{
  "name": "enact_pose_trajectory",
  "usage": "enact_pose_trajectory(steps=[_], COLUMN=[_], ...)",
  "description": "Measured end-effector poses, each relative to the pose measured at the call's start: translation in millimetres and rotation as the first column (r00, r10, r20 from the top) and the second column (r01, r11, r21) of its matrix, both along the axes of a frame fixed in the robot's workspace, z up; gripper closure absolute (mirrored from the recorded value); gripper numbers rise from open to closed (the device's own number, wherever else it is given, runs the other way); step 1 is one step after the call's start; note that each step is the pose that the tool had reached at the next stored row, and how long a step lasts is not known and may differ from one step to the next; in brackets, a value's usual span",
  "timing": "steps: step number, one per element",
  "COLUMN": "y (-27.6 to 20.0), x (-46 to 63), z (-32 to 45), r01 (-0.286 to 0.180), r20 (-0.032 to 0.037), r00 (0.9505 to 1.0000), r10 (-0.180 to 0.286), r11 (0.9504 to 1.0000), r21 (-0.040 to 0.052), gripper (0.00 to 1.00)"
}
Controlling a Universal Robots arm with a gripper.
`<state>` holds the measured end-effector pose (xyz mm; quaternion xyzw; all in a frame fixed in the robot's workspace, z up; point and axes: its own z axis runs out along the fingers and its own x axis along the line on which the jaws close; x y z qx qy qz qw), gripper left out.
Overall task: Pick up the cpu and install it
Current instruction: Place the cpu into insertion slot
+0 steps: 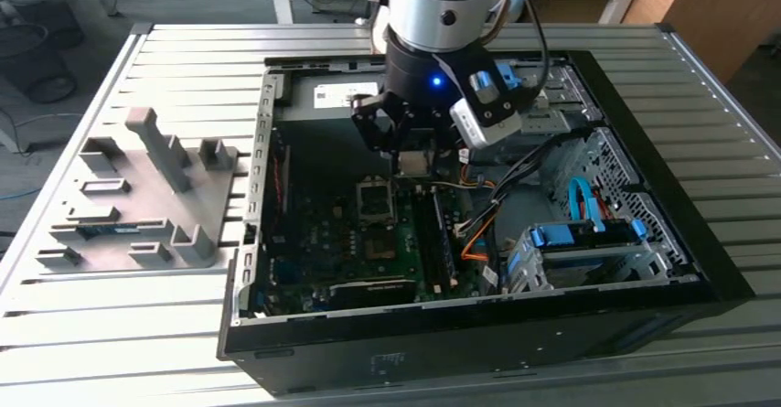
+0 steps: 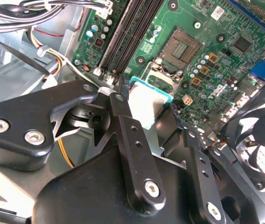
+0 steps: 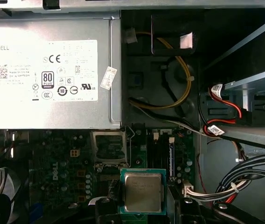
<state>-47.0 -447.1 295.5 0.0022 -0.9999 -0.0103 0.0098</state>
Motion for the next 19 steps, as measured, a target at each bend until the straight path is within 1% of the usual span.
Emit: enact_pose_trajectory(steps=[19], y=[-1.0], x=[-2.5], z=[-9.7], r01=[0.000], r20=[0.0000], r00=[1.0000], r10=[0.000], r11=[1.0000], r21=[0.0000], gripper=[0.53])
